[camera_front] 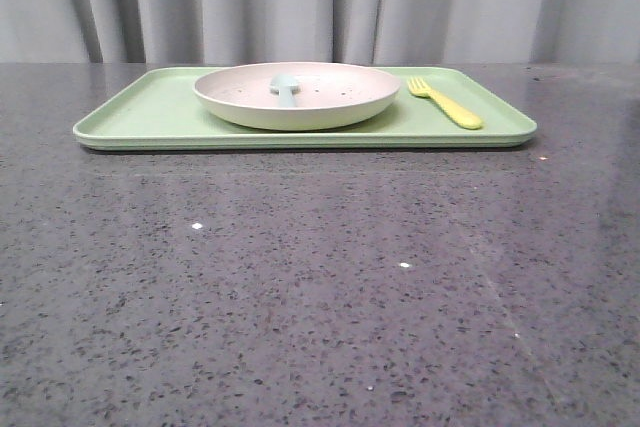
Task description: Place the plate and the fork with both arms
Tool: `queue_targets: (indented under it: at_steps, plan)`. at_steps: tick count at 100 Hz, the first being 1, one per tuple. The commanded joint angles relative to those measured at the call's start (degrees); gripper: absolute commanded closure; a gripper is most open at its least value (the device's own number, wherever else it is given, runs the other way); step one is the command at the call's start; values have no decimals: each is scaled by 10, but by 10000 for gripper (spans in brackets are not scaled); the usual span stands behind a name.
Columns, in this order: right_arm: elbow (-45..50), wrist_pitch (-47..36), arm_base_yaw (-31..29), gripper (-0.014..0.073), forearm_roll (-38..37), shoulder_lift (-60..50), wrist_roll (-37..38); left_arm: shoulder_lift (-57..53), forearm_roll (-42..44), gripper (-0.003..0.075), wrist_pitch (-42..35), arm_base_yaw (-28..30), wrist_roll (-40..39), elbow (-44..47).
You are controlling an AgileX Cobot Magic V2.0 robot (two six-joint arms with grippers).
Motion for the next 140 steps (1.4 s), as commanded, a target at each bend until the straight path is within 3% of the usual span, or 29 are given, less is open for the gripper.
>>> queue_targets:
  at_steps: [1,77,89,104,115,140]
  plan:
    - [-14,-24,-3,662,-17,-3,-6,-18,-8,741,-50,3,-2,8]
    - [-4,-29,-3,662,-17,-15,-6,-18,-8,741,-50,3,-2,8]
    - [23,-103,-3,662,-17,-59,-6,-18,-8,741,-50,3,-2,8]
    - [107,-287,-3,662,-17,-143,-6,-18,-8,741,-50,3,-2,8]
    - [176,-371,-3,662,-17,-205,-11,-18,-8,741,-50,3,-2,8]
    - [308,-435,-6,662,-4,-347,-32,-18,-8,741,-50,3,-2,8]
